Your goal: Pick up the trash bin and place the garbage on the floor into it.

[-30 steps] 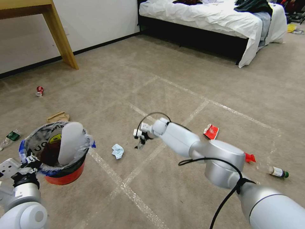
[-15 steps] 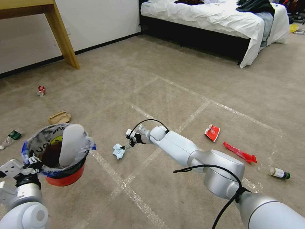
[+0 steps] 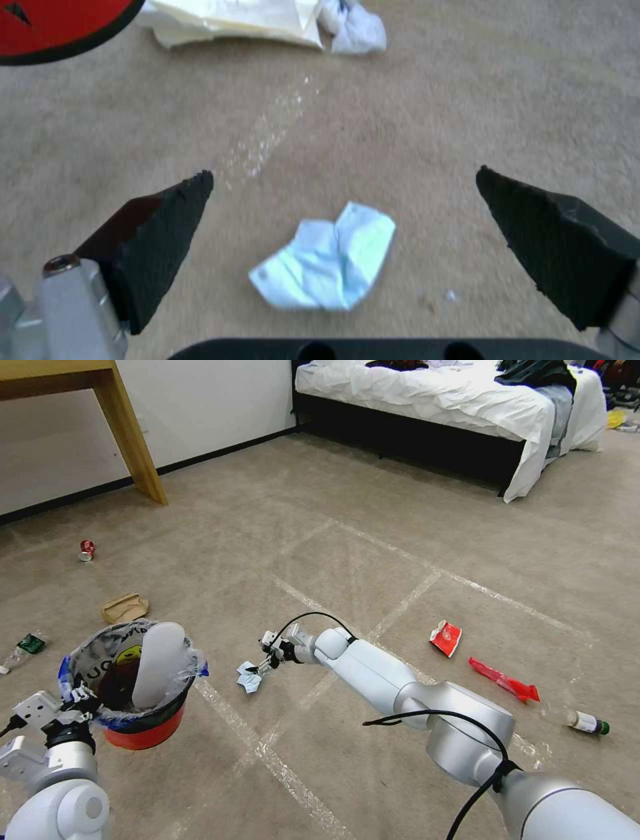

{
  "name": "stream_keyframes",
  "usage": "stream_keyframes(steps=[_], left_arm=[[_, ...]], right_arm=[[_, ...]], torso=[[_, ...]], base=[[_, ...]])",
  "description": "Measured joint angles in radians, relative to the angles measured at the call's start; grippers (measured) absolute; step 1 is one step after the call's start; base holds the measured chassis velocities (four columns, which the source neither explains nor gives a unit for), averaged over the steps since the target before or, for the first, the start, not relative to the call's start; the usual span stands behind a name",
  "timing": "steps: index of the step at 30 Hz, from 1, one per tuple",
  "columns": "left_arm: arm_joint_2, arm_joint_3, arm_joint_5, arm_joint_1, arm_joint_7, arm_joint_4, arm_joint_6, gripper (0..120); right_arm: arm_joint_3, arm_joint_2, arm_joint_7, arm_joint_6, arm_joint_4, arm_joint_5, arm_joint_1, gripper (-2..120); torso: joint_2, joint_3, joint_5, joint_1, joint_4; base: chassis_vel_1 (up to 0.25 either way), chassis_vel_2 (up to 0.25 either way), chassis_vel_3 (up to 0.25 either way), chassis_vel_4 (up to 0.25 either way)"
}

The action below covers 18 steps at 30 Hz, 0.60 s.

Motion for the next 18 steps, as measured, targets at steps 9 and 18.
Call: stream_keyframes(steps=[9,18], left_arm=[[-0.002,-0.003,0.001,0.002,-0.004,-0.002,-0.002,4],[-0.003,0.001,0.004,0.004,-0.008,-0.006,-0.004,4]], right_arm=[[-0.017,0.001,0.002,0.025,-0.002,0.039,-0.007,100],[-0.014,-0.001,0.025,0.033,-0.002,0.021,-0.015,100]], torso=[[0.000,0.000,-0.0002,0.000,0.0011],[0.000,0.000,0.0001,0.000,-0.0002]], base=[[0.128,0.117,-0.125,-0.114],[0.000,0.003,0.002,0.003]])
